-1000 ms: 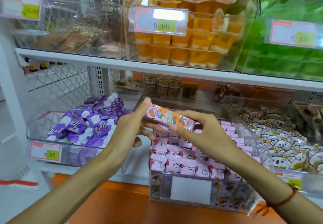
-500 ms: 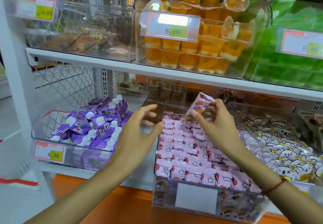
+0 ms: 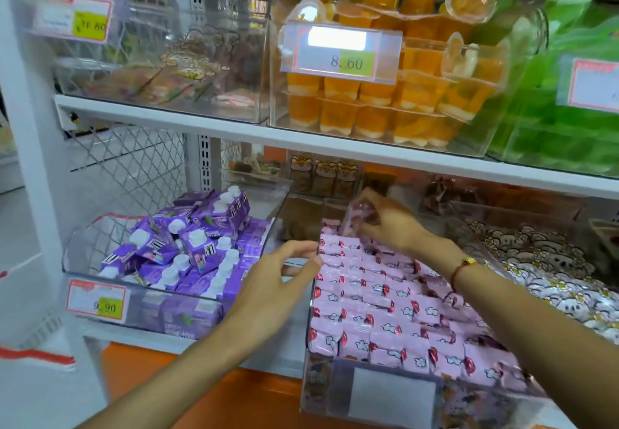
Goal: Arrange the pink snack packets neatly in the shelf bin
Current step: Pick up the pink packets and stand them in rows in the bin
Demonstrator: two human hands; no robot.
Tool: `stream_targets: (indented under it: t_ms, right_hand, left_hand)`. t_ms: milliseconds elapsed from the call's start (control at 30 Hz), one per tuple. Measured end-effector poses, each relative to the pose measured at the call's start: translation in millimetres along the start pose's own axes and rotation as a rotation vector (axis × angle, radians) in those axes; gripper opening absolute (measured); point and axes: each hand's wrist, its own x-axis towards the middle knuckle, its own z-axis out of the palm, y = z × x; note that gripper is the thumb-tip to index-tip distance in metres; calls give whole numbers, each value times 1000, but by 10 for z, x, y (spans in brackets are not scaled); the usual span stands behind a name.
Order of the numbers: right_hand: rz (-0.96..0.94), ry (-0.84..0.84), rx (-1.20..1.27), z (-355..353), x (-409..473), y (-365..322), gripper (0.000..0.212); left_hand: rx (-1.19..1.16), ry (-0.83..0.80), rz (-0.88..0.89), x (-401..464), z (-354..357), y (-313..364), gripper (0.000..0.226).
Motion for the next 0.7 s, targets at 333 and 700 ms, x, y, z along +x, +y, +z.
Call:
stream_targets:
  t_ms: [333, 700]
  right_hand:
    - [159, -282, -56, 179, 141, 89, 29]
    - [309, -43, -168, 317, 384, 117, 15]
  left_hand:
    - [20, -6, 21, -25, -3, -11, 28]
    - [13, 6, 16, 5, 11, -54, 23]
